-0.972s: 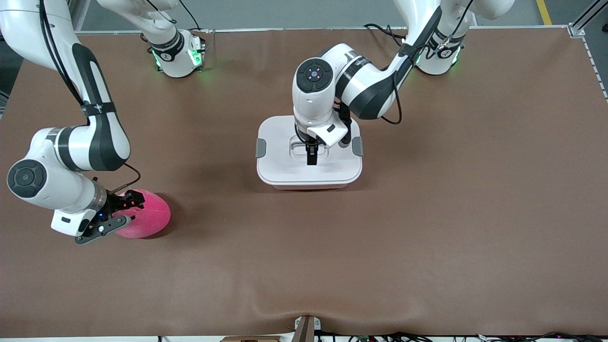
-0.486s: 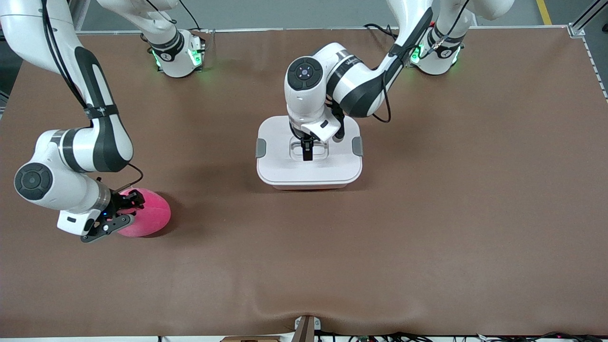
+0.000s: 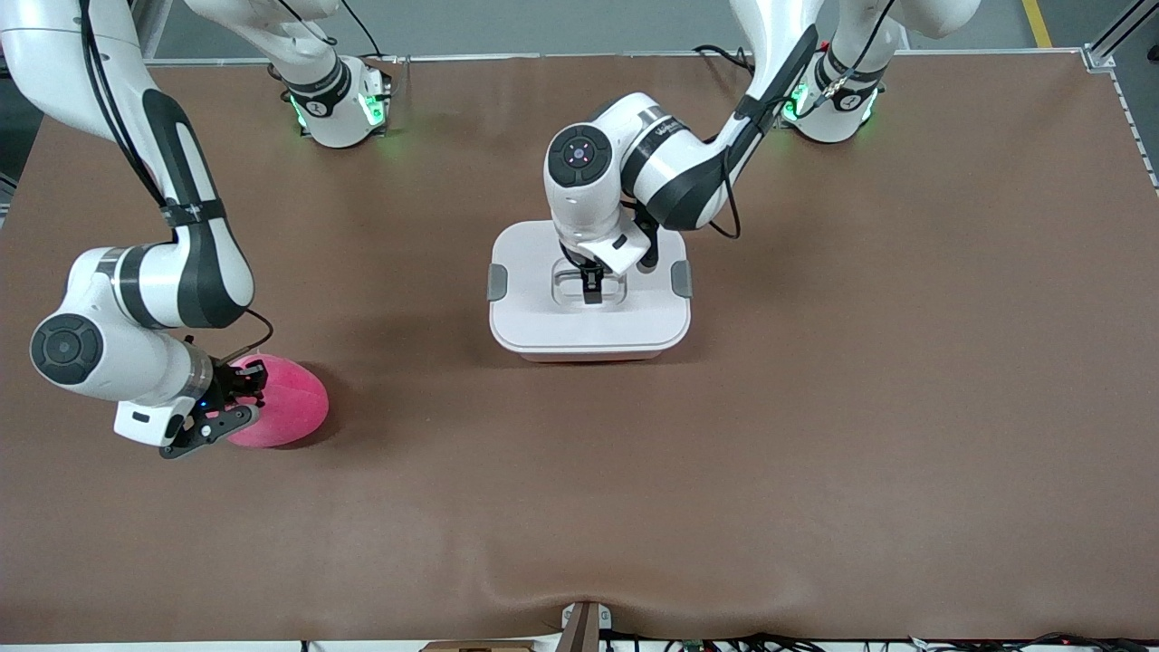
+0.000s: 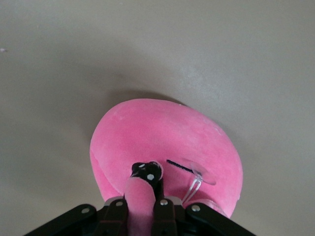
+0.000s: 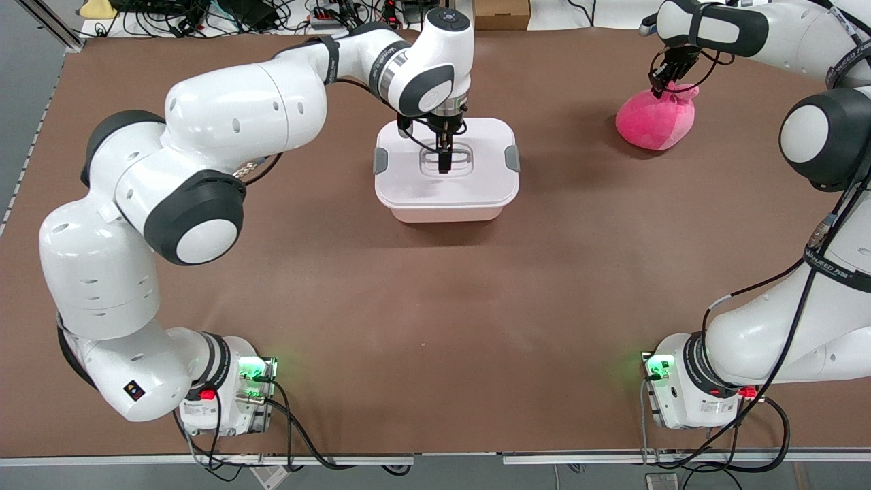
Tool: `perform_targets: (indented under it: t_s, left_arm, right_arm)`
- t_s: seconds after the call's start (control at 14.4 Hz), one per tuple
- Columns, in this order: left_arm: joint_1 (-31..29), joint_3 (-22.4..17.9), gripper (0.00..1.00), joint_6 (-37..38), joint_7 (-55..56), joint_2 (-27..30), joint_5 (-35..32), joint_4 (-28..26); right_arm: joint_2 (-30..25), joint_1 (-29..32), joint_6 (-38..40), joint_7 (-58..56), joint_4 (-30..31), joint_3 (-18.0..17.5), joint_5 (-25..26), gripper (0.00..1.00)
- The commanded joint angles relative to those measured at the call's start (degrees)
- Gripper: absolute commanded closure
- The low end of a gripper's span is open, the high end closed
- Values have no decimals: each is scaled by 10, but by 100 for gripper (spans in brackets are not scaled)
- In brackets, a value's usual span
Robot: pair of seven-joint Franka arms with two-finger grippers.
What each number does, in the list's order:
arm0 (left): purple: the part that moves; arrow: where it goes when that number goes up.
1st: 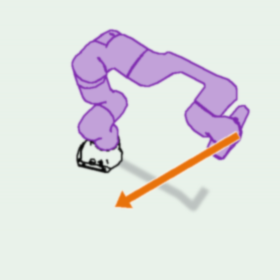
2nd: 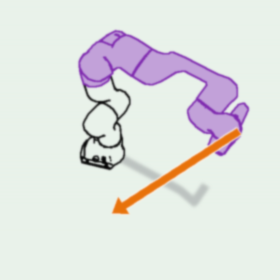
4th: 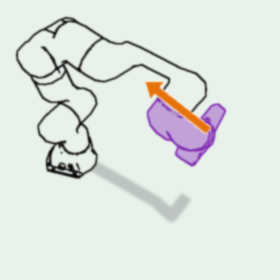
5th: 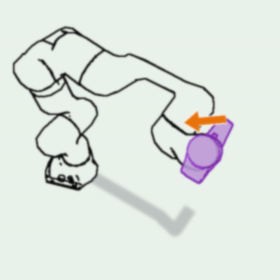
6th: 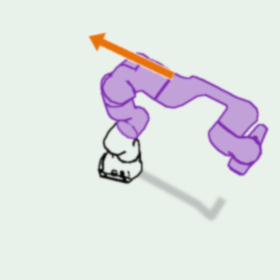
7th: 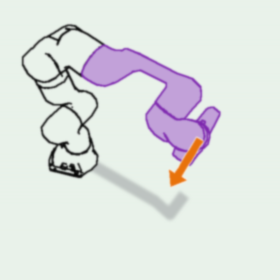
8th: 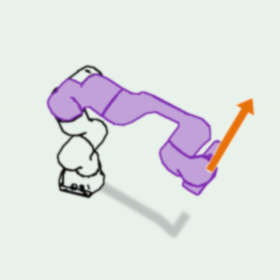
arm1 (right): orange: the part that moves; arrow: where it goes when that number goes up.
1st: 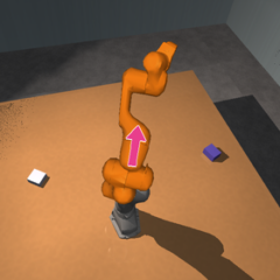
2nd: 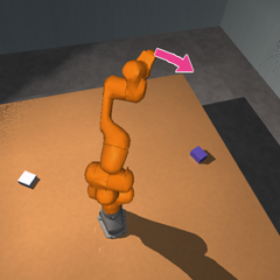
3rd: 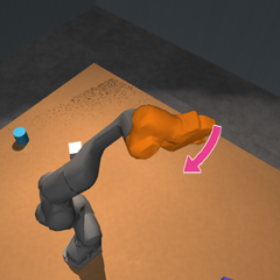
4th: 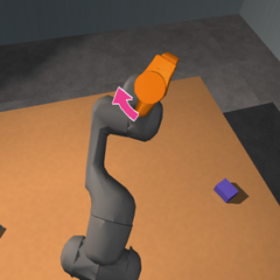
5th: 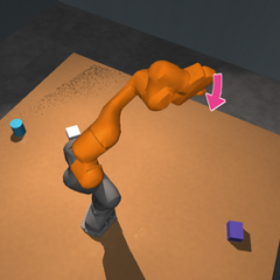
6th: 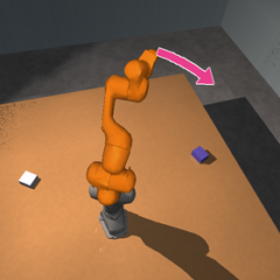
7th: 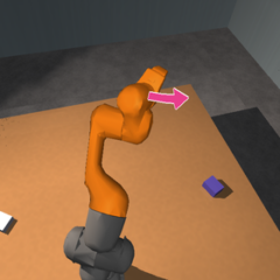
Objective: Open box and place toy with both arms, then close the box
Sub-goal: 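Grasp the lid handle with the left gripper while the right gripper grasps the toy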
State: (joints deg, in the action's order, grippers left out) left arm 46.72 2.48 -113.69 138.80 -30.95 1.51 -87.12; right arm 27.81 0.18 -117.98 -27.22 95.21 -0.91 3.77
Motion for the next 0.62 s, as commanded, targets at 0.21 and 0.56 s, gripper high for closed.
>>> perform_targets:
  t_s: [0.21,0.56]
  left_arm:
    - [3,-3,100,0,-12,11,9,0]
    - [3,-3,100,4,-11,20,9,0]
  right_arm:
    - [-21,29,11,-113,-4,-1,12,100]
    - [-40,41,20,-247,-15,-1,12,100]
